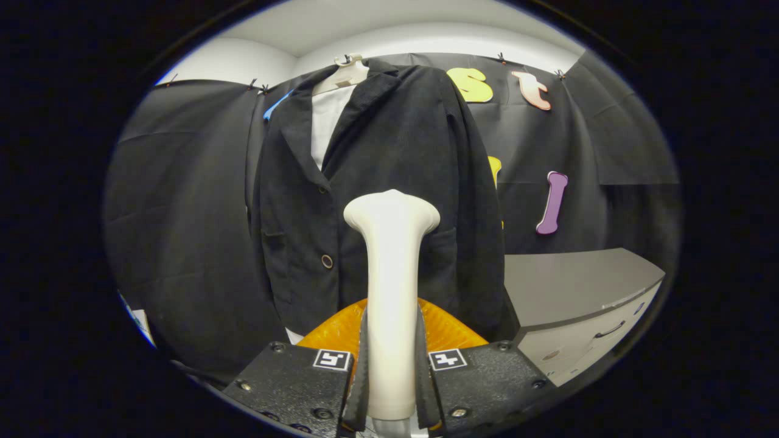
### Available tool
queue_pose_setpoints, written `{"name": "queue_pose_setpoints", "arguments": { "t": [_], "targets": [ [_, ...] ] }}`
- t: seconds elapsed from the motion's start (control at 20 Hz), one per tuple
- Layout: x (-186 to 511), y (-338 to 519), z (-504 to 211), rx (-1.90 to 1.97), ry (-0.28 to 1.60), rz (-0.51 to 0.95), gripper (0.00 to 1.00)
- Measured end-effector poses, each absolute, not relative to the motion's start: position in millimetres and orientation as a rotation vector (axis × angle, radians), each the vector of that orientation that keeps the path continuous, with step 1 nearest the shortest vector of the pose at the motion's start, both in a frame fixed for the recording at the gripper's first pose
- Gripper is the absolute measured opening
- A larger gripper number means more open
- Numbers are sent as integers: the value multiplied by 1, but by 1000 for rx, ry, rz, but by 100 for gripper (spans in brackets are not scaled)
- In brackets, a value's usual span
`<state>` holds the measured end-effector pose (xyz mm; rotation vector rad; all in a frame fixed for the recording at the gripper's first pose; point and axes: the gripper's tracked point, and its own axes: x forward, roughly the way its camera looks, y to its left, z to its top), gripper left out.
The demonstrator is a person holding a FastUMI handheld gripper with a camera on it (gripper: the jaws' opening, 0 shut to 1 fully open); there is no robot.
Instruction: Iron the clothes twice with a garment steamer, once on the left side and once on the right side.
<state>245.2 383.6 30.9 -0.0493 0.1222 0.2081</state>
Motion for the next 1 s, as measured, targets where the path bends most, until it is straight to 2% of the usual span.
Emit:
{"name": "queue_pose_setpoints", "arguments": {
  "t": [1.0],
  "targets": [
    [192, 368, -71, -118, 333, 187, 34]
  ]
}}
